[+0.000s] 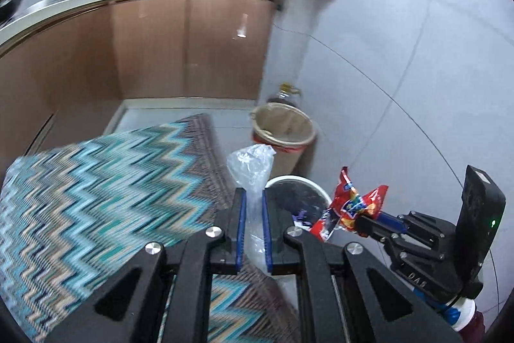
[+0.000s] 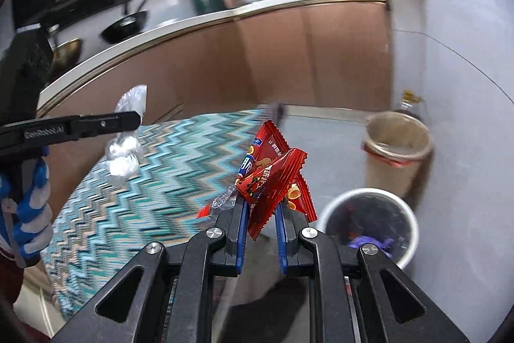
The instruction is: Collect trash
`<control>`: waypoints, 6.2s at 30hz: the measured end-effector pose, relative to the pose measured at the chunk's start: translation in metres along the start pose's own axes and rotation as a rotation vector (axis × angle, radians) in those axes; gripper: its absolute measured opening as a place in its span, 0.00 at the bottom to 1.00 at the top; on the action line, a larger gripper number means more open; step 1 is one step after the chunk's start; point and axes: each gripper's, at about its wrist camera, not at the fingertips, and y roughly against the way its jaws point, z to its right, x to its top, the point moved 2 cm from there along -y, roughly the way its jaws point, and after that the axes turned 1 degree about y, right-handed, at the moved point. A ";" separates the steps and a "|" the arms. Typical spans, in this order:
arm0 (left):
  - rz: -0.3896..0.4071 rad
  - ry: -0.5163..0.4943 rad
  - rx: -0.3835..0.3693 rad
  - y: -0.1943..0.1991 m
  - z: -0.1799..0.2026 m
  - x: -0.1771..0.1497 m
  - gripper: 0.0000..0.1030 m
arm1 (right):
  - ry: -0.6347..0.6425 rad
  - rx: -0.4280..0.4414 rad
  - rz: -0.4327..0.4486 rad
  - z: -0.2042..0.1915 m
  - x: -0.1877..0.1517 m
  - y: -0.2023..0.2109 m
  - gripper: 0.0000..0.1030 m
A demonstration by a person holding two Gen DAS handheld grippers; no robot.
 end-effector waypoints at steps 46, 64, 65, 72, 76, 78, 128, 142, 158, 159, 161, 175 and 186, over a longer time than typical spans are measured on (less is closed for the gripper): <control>-0.097 -0.012 -0.082 -0.155 0.041 0.026 0.42 | -0.189 -0.290 -0.149 0.169 -0.024 -0.105 0.47; 0.056 0.019 0.035 -0.030 0.002 0.001 0.42 | -0.127 -0.208 -0.049 0.092 -0.016 -0.035 0.49; 0.064 0.019 0.048 -0.023 0.000 -0.002 0.42 | -0.121 -0.207 -0.044 0.089 -0.016 -0.031 0.49; 0.115 0.022 0.134 0.017 -0.012 -0.027 0.46 | -0.056 -0.218 0.013 0.050 -0.006 0.008 0.51; 0.124 0.038 0.157 0.030 -0.022 -0.038 0.48 | -0.022 -0.221 0.044 0.028 -0.005 0.029 0.53; 0.125 0.050 0.164 0.035 -0.028 -0.043 0.48 | -0.003 -0.217 0.053 0.018 -0.005 0.037 0.53; -0.061 0.185 0.476 -0.101 -0.167 -0.097 0.48 | 0.073 -0.015 -0.618 0.038 -0.231 -0.449 0.54; -0.067 0.212 0.436 -0.107 -0.176 -0.098 0.48 | 0.082 -0.274 -0.656 0.067 -0.221 -0.578 0.62; -0.069 0.210 0.438 -0.109 -0.178 -0.098 0.49 | 0.028 -0.279 -0.715 0.079 -0.235 -0.590 0.28; -0.069 0.211 0.437 -0.110 -0.178 -0.098 0.49 | 0.034 -0.271 -0.715 0.077 -0.236 -0.587 0.27; -0.069 0.213 0.434 -0.110 -0.179 -0.099 0.49 | 0.042 -0.243 -0.713 0.072 -0.239 -0.581 0.26; -0.066 0.226 0.415 -0.106 -0.186 -0.098 0.48 | 0.100 0.010 -0.661 0.036 -0.236 -0.399 0.26; -0.063 0.232 0.416 -0.105 -0.185 -0.097 0.48 | -0.090 0.038 -0.537 0.053 -0.217 -0.214 0.26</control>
